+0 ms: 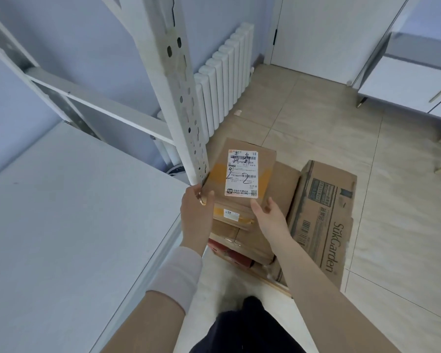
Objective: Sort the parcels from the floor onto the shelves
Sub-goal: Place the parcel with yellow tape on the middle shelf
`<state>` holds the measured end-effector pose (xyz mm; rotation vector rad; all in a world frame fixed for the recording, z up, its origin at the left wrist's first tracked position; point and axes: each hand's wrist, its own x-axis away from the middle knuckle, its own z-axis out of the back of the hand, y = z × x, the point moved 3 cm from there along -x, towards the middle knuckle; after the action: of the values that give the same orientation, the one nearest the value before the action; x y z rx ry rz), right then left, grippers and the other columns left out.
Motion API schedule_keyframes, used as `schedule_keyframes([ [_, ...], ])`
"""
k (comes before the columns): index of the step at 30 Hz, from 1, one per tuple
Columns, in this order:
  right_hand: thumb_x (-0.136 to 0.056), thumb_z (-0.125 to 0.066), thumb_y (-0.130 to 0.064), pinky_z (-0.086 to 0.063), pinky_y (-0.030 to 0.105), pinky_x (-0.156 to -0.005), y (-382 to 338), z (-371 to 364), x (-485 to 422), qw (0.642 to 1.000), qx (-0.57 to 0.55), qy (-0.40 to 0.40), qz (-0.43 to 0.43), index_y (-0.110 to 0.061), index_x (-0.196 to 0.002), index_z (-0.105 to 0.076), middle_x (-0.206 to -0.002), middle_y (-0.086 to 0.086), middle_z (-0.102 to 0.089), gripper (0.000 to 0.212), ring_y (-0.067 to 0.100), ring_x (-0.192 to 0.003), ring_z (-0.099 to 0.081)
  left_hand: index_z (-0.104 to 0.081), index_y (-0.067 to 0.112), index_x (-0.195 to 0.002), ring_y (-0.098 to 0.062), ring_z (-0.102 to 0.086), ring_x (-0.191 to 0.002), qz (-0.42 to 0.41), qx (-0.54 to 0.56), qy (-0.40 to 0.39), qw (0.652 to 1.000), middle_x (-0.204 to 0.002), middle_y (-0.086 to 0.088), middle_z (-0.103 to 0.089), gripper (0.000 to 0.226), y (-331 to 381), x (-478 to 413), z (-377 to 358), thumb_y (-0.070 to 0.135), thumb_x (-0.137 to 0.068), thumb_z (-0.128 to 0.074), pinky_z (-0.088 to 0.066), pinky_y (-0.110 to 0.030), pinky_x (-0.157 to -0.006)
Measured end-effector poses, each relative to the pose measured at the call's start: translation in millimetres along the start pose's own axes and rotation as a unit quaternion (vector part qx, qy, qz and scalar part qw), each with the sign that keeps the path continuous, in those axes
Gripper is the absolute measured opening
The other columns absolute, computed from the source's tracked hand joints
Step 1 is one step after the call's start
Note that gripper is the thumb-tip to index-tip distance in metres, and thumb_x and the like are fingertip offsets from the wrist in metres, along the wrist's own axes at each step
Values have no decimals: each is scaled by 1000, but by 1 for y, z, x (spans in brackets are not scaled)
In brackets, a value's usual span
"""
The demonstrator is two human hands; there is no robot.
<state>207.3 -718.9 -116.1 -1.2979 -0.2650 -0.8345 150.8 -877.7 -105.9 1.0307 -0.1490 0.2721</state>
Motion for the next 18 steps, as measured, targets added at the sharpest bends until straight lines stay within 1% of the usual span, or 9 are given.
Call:
schedule_keyframes([
  [2, -92, -48, -48, -26, 37, -112, 0, -3, -4, 1000, -13, -2, -11, -18, -151, -10, -155, 2, -25, 76, 22, -141, -28, -50, 19, -120, -28, -62, -98, 11, -2, 1, 1000, -108, 10, -52, 34, -1, -2, -2, 33, -89, -55, -51, -46, -89],
  [4, -92, -48, -47, -26, 38, -113, 1, -5, -7, 999, -29, -5, -15, -19, -151, -9, -155, 1, -25, 76, 22, -141, -28, -51, 18, -119, -31, -63, -94, 17, -11, -1, 1000, -105, 9, -54, 33, -2, -5, -3, 32, -89, -55, -50, -46, -89],
  [7, -94, -47, -43, -28, 36, -111, 2, -7, -9, 999, -41, -3, -12, -18, -150, -16, -153, 0, -30, 69, 21, -139, -31, -51, 15, -123, -27, -61, -100, 24, -17, 0, 1000, -114, 2, -57, 38, -3, -7, -7, 31, -89, -55, -50, -45, -91],
  [8, -94, -48, -41, -29, 36, -111, 2, -8, -10, 999, -44, 0, -10, -17, -150, -18, -152, 0, -32, 67, 20, -138, -33, -51, 14, -125, -25, -59, -103, 23, -20, 1, 1000, -118, -1, -57, 40, -3, -8, -8, 31, -89, -56, -50, -42, -93],
  [9, -94, -48, -40, -30, 35, -110, 2, -8, -10, 999, -49, 3, -9, -17, -149, -21, -151, 0, -34, 66, 20, -137, -34, -50, 14, -127, -22, -57, -106, 23, -27, 2, 999, -121, -2, -56, 41, -3, -8, -9, 31, -90, -56, -47, -36, -95],
  [11, -94, -50, -38, -32, 35, -109, 3, -9, -10, 998, -69, 5, -8, -18, -148, -25, -148, 0, -39, 63, 20, -134, -38, -49, 13, -130, -19, -53, -107, 25, -44, 0, 999, -124, -4, -53, 43, -2, -8, -10, 31, -91, -56, -40, -26, -93],
  [12, -93, -51, -37, -33, 35, -109, 4, -9, -9, 997, -80, 4, -8, -19, -148, -27, -147, 0, -41, 62, 19, -133, -40, -49, 13, -131, -18, -52, -107, 26, -48, 1, 999, -126, -5, -52, 44, -2, -7, -10, 31, -91, -55, -39, -26, -92],
  [15, -93, -54, -34, -37, 34, -107, 7, -6, -5, 994, -109, -1, -7, -19, -146, -31, -142, -1, -46, 60, 18, -128, -44, -51, 12, -131, -22, -50, -112, 22, -61, 3, 998, -126, -9, -50, 45, -1, -4, -8, 32, -91, -55, -39, -30, -95],
  [18, -93, -54, -32, -43, 28, -94, 11, -1, 3, 991, -132, -3, -4, -20, -145, -34, -138, -2, -48, 57, 14, -120, -48, -51, 14, -129, -22, -45, -117, 17, -53, 2, 998, -125, -7, -46, 44, 2, 5, -7, 33, -90, -57, -36, -28, -97],
])
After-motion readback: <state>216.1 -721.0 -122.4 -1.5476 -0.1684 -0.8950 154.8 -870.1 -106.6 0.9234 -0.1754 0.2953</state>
